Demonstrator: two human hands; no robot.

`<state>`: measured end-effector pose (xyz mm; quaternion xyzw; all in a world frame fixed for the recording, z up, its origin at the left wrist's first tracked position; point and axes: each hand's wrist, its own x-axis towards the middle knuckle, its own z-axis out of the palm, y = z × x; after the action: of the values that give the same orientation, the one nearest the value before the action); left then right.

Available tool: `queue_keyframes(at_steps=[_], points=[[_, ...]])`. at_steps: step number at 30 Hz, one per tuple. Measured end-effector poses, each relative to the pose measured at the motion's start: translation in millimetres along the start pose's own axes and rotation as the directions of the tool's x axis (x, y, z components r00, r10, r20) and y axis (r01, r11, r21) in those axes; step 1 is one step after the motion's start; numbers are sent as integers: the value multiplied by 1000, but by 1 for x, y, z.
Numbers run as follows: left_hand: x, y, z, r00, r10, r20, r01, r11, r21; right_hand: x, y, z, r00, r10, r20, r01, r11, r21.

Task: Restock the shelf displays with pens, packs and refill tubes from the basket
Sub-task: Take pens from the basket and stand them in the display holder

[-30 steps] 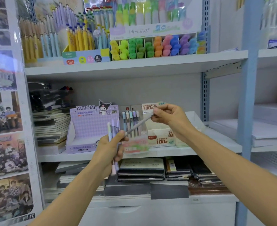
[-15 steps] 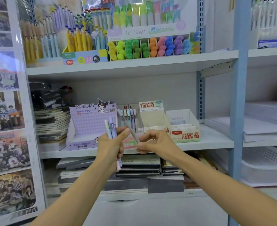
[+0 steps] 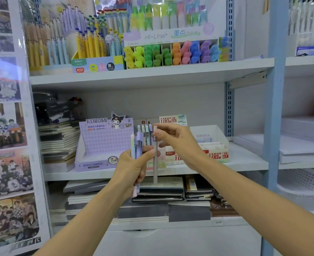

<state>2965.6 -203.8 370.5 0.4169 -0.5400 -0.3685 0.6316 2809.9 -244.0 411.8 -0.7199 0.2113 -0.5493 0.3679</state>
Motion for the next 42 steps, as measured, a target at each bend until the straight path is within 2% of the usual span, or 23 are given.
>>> queue_keyframes(at_steps=[4, 8, 11, 16, 21, 28, 31, 33, 36, 39, 42], points=[[7, 3, -3, 999, -30, 26, 30, 999, 10, 16, -5, -2, 999, -35, 0, 34, 999, -38], [24, 11, -13, 988, -150, -41, 146, 985, -89, 47, -16, -22, 972, -87, -218, 102, 993, 55], [35, 12, -21, 983, -177, -45, 171, 979, -106, 70, -10, -33, 938, -136, -318, 119, 990, -74], [44, 2, -28, 992, -118, 47, 125, 975, -183, 88, 28, -21, 968, -101, -229, 38, 964, -262], [47, -11, -31, 996, -76, 38, 82, 978, -194, 90, 56, -6, 985, -120, -127, 63, 920, -386], [51, -23, -35, 996, -69, 47, 78, 976, -204, 100, 54, -11, 995, -98, -11, 80, 865, -496], [51, -26, -35, 996, -58, 72, 73, 971, -230, 102, 59, -8, 997, -73, -25, 54, 887, -459], [50, -26, -35, 994, -57, 88, 76, 973, -220, 102, 63, -4, 992, -109, -62, 67, 881, -468], [49, -25, -34, 992, -53, 113, 76, 974, -214, 104, 71, 1, 982, -170, -77, 91, 795, -600], [44, -24, -35, 988, -48, 144, 76, 977, -198, 101, 76, 3, 989, -132, -71, 44, 707, -706], [39, -22, -32, 986, -42, 164, 71, 981, -178, 90, 63, 3, 975, -191, -111, 75, 759, -646]])
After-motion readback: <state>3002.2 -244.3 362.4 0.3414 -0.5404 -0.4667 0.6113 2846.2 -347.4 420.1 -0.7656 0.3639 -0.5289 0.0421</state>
